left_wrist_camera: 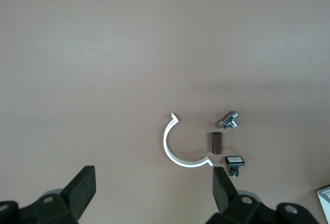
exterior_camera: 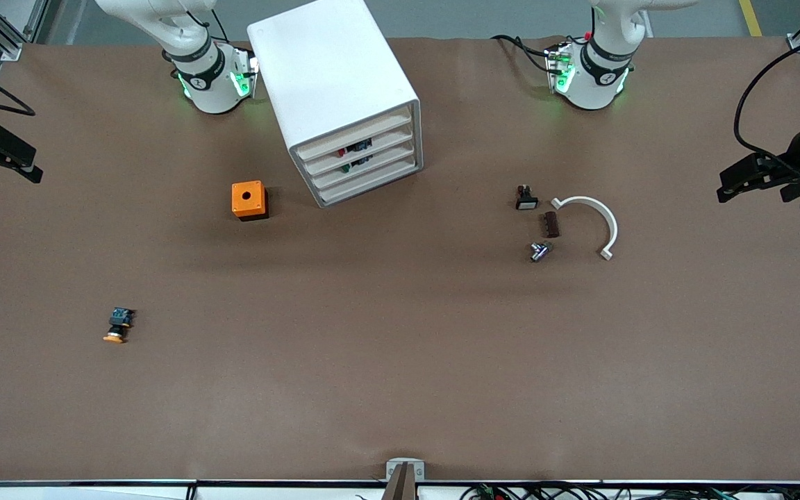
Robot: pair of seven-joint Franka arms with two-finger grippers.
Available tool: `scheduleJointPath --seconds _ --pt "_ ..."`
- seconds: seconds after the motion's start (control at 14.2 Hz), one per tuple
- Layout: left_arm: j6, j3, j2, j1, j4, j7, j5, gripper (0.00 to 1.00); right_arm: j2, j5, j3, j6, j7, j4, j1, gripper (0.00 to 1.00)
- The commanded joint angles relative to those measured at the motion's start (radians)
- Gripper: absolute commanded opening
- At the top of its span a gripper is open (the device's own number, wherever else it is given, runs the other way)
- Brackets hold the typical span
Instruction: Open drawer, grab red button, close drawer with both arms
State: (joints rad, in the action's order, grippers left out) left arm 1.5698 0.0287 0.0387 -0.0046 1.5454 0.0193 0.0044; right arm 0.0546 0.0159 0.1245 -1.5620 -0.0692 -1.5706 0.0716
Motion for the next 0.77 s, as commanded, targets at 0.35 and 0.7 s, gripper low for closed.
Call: scheduleJointPath --seconds 0.35,0.7 --pt "-0.008 -0.001 -0.006 0.001 -0.004 -0.009 -0.001 1.0 0.002 0.018 -0.006 -0.007 0.016 -0.003 -0.004 1.0" --pt "-0.01 -0.003 0.012 -0.002 0.008 -0.007 -0.001 1.0 0.002 0.016 -0.006 -0.009 0.016 -0.006 -0.006 1.0"
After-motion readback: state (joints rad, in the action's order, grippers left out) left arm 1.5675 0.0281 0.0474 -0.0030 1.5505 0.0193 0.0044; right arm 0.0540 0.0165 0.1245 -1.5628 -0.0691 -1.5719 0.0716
